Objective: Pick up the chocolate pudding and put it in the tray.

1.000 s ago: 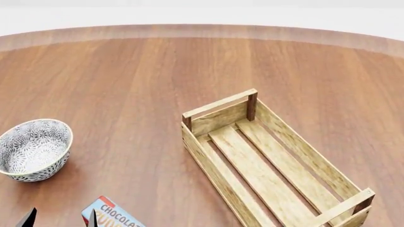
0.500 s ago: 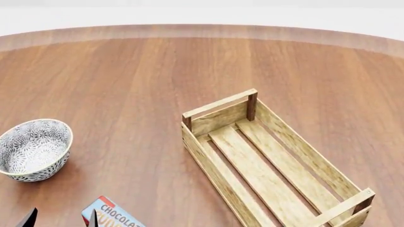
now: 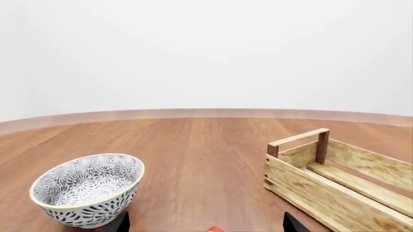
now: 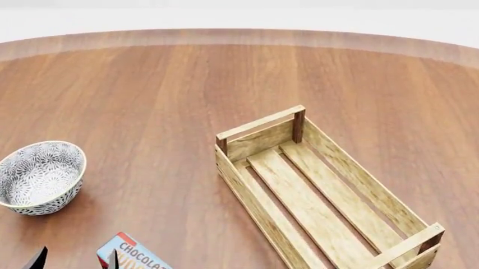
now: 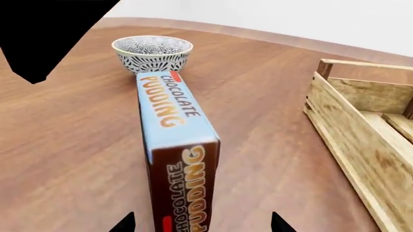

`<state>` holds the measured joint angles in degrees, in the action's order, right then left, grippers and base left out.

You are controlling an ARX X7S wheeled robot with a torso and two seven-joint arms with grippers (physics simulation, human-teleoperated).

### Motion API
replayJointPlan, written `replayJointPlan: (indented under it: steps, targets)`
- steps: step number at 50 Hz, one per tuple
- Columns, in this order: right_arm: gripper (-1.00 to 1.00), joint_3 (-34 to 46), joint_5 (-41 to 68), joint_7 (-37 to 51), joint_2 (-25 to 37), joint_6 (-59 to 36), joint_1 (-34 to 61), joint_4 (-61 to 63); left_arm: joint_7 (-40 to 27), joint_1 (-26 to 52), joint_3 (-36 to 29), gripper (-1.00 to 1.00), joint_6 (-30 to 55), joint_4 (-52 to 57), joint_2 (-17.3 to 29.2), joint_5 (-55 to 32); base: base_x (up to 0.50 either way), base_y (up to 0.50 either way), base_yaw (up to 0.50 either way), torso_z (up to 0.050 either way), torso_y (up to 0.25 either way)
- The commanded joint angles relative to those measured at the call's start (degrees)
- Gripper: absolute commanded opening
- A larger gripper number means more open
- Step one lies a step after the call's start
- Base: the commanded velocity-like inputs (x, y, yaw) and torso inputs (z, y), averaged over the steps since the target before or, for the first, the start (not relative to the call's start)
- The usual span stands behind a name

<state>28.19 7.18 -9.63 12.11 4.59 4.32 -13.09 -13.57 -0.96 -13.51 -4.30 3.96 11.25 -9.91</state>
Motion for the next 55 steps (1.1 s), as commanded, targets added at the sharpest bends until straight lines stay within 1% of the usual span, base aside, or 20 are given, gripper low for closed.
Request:
replayJointPlan:
  steps: [1,11,27,55]
  targets:
    - [1.00,1.0,0.0,-0.4,-1.4,-0.7,2.8,-3.3,-0.3,0.2,-0.5,1.00,-0.1,-0.3,0.1,-0.1,0.00,0.00,0.00,0.000,0.000]
    - [1.00,2.0,-0.2,-0.8,-3.1,0.4,4.9,-7.6,-0.4,0.4,-0.8,1.00,-0.4,-0.8,0.3,-0.3,0.00,0.00,0.00,0.000,0.000]
    - [1.00,2.6,0.2,-0.7,-3.5,0.0,6.2,-8.6,-0.8,0.6,-1.3,1.00,-0.6,-1.1,0.6,-0.5,0.00,0.00,0.00,0.000,0.000]
    - [1.00,4.2,0.7,-0.8,-5.8,0.5,10.8,-15.0,-1.7,0.9,-2.2,1.00,-0.5,-1.0,1.1,-0.8,0.00,0.00,0.00,0.000,0.000]
